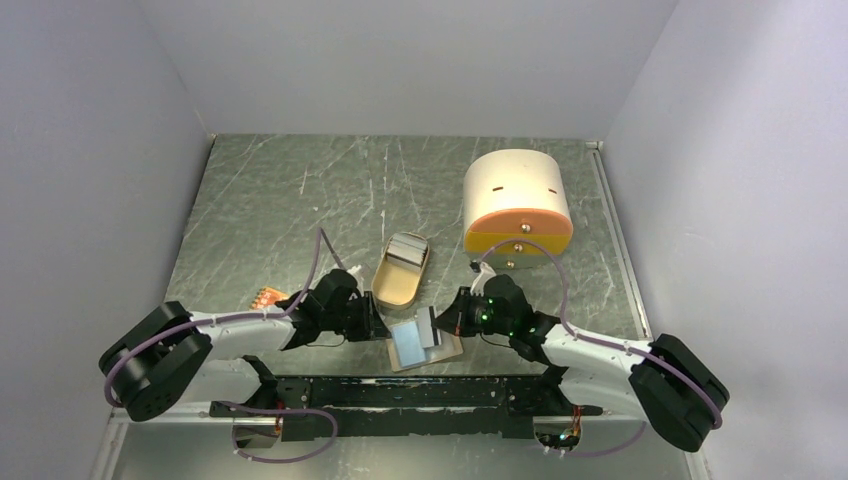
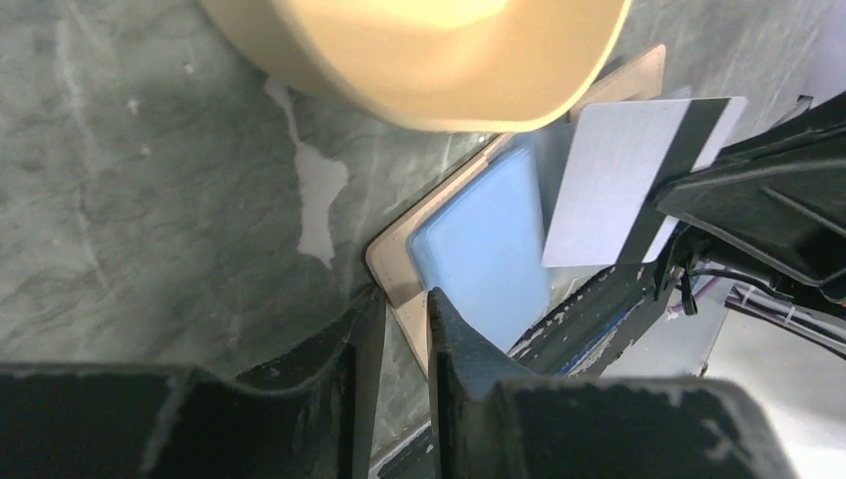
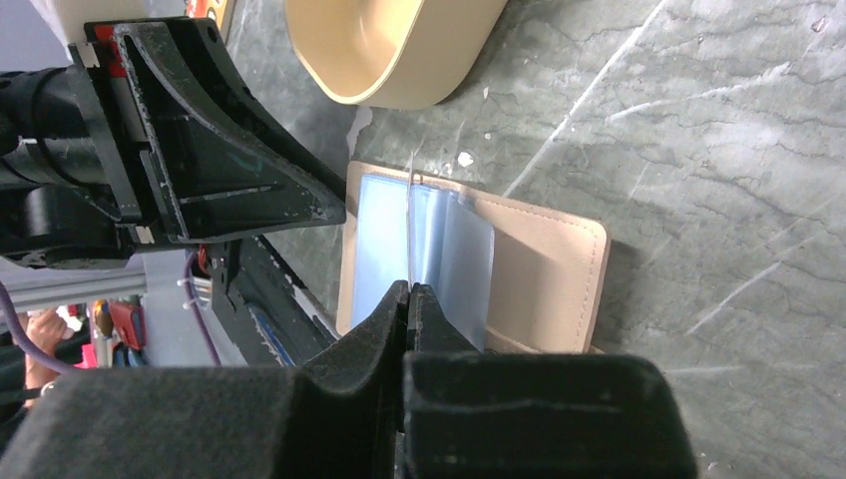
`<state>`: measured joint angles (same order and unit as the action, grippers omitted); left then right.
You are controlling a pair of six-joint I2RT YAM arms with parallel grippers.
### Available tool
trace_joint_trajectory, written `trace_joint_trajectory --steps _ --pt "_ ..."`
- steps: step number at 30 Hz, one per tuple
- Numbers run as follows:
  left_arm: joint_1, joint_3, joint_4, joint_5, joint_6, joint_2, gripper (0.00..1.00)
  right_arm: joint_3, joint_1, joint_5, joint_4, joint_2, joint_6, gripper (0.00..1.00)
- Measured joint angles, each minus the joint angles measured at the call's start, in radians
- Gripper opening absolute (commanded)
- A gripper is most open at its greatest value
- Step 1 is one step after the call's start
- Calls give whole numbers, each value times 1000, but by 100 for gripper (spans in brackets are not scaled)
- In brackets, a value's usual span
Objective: Put the credit cards into the card holder
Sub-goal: Insert the credit card into the card holder.
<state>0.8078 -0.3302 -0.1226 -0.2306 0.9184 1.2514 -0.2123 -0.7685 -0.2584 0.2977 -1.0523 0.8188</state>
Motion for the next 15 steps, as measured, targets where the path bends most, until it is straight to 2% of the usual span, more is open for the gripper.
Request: trace_joint_trajectory --steps 7,15 --pt "8 2 -44 -29 -7 33 20 35 1 -5 57 -10 28 0" --pt "13 2 -47 -31 -6 39 20 74 1 -5 79 -3 56 0"
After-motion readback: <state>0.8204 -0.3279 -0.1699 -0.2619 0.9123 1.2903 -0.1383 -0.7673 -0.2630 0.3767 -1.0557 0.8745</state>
